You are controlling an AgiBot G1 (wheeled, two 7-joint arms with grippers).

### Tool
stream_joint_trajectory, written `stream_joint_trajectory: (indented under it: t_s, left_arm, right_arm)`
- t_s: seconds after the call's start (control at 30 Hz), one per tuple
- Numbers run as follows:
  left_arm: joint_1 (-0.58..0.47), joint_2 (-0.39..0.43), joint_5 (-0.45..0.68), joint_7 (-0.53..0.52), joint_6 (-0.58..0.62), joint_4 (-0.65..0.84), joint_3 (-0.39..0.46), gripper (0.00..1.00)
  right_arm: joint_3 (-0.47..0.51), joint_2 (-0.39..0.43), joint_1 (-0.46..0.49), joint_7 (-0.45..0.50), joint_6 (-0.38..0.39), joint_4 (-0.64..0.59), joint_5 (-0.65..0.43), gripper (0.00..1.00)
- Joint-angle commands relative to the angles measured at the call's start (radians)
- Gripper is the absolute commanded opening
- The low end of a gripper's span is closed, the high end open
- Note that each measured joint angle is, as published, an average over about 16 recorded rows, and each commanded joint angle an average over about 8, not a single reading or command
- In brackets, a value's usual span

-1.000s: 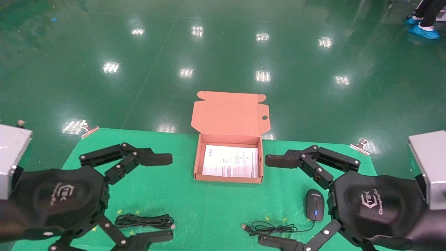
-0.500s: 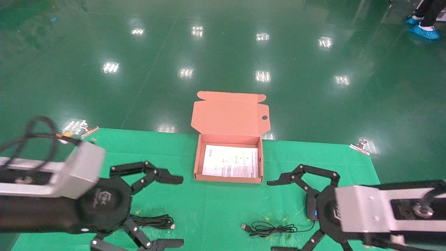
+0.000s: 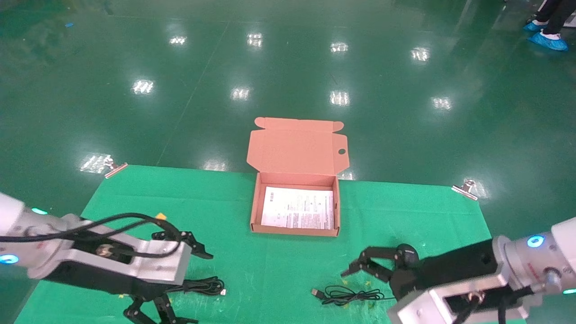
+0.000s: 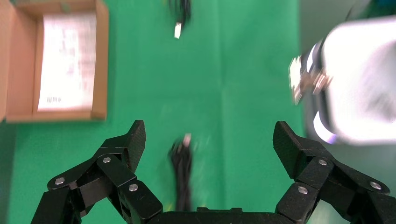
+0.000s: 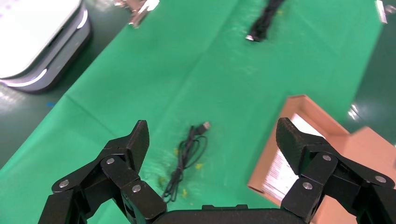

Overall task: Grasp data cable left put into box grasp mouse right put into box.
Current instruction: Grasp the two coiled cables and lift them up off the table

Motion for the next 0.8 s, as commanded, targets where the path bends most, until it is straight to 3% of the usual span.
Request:
stream_joint_trajectory:
  t_s: [0.03,0.37,0.6,0.8]
  left_arm:
    - [-0.020,0.014,0.065,0.012,-0.009,-0.009,0.041,1.00]
    - [0.023,0.097,0.289,0.007,-0.120,0.047,0.130,1.00]
    - [0.045,0.164,0.365,0.030,-0.184,0.170,0.163,1.00]
    - [0.057,0.219,0.389,0.065,-0.231,0.321,0.177,1.00]
  right_arm:
    - [-0.033,-0.006,0.002,-0.035,0.000,-0.002,-0.008,1.00]
    - [-0.126,-0.059,-0.052,-0.016,0.135,-0.007,-0.245,1.00]
    - [-0.168,-0.109,-0.103,0.090,0.266,-0.009,-0.464,1.00]
    - [-0.190,-0.151,-0.132,0.159,0.302,-0.027,-0.543,1.00]
